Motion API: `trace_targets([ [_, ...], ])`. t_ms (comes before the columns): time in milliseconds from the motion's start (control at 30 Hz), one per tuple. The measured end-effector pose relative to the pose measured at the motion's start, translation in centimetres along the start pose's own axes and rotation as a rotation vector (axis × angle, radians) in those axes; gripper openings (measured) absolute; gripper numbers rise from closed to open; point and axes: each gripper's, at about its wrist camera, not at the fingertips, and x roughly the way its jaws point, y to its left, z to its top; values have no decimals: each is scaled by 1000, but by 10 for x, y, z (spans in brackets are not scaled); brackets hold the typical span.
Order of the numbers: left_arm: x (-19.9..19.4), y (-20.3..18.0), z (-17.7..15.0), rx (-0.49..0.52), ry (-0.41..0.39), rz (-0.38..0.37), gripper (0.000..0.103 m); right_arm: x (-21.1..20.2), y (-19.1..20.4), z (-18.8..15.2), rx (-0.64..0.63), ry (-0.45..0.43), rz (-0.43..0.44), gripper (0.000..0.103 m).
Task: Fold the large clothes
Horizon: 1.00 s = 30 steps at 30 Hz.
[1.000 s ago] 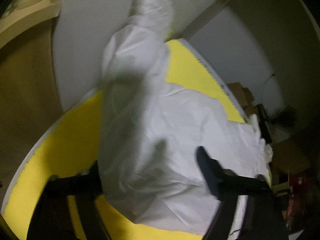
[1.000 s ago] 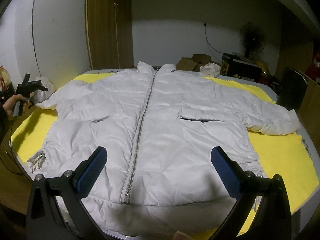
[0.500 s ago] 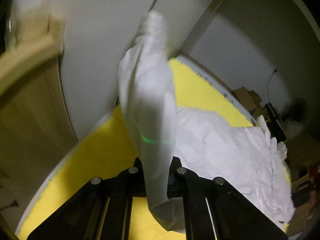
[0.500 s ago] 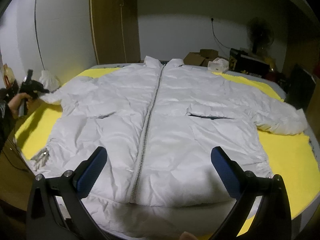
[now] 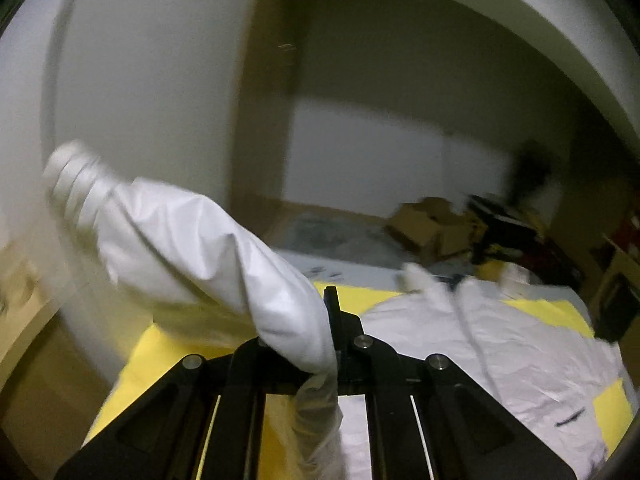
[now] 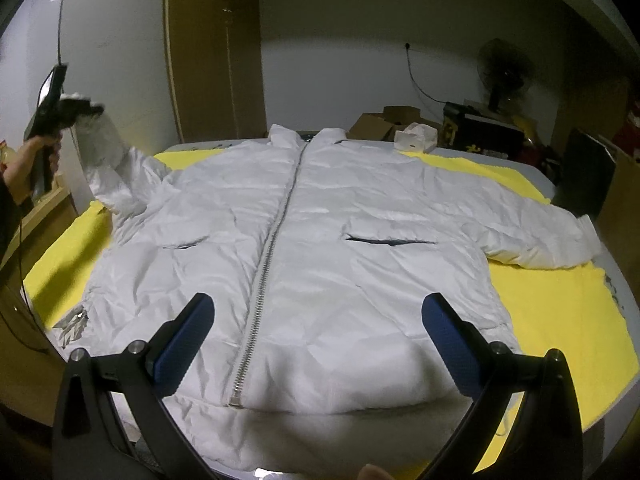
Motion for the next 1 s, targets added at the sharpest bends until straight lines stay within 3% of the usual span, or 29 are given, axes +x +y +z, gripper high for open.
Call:
trace_targets([
  [100,9,-60,0,62,-1,-93,6,-3,-17,-3,33,0,-13,103],
  [233,39,-142,-29,136,50,-237,6,-4,-41,-4,85,-5,-28,103],
  [367,89,-224,-90,176,197,-358,6,-3,-62,-8,132,-5,-38,103],
  [467,121,-269,-143,223,325,-371,6,-1,-75,-12,164,1,-48,103],
  [600,143,-276,-187,294,383,-339,6,-2,-91,-16,175,11,-62,103],
  [767,164,-256,-194,196,441,-361,12,8,-98,1,141,19,-59,103],
  [867,169,-248,-194,176,446,-368,12,16,-93,30,106,-5,-32,103],
  [1000,170,-242,-192,165,443,-376,13,40,-82,76,98,-1,67,103],
])
